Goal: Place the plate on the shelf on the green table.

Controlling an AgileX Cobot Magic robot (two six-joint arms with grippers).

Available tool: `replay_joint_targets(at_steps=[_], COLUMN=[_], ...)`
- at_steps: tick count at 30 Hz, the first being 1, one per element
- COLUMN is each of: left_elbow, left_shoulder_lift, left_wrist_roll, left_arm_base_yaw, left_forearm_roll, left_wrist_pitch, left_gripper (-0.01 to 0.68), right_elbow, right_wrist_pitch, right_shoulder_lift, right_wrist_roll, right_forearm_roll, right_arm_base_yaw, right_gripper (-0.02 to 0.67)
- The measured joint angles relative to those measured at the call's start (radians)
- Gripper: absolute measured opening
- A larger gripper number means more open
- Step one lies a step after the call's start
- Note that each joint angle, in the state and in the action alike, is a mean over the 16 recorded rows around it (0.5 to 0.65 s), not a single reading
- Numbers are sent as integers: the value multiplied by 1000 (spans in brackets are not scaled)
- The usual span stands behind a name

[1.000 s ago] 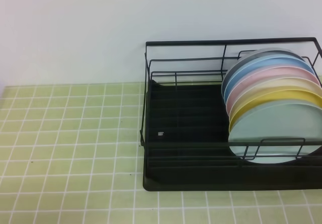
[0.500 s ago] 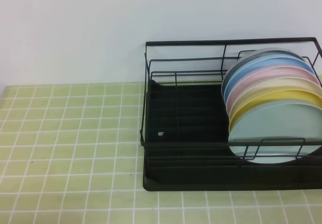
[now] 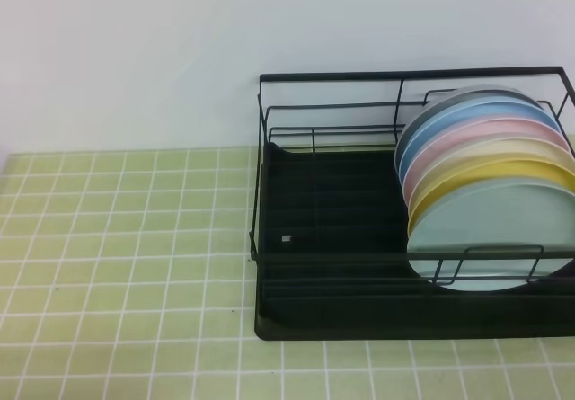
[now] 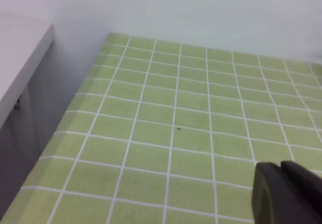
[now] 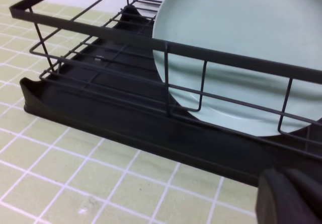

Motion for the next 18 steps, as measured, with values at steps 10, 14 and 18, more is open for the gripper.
replay_joint_targets(at_steps=[10,14,18], left_elbow=[0,0,0], left_shoulder_lift=[0,0,0], left_wrist_roll=[0,0,0], left_arm_base_yaw=[0,0,0], left_forearm_roll=[0,0,0], left_wrist_pitch=[0,0,0], left_gripper=[0,0,0], right_elbow=[0,0,4], right_wrist_pitch=[-41,-100,-159], right_shoulder_lift=[-2,-6,-30], right_wrist_roll=[38,204,479], right_forearm_roll=[-57,-213,-469], right_arm_base_yaw=[0,0,0], right_gripper=[-4,-4,-4])
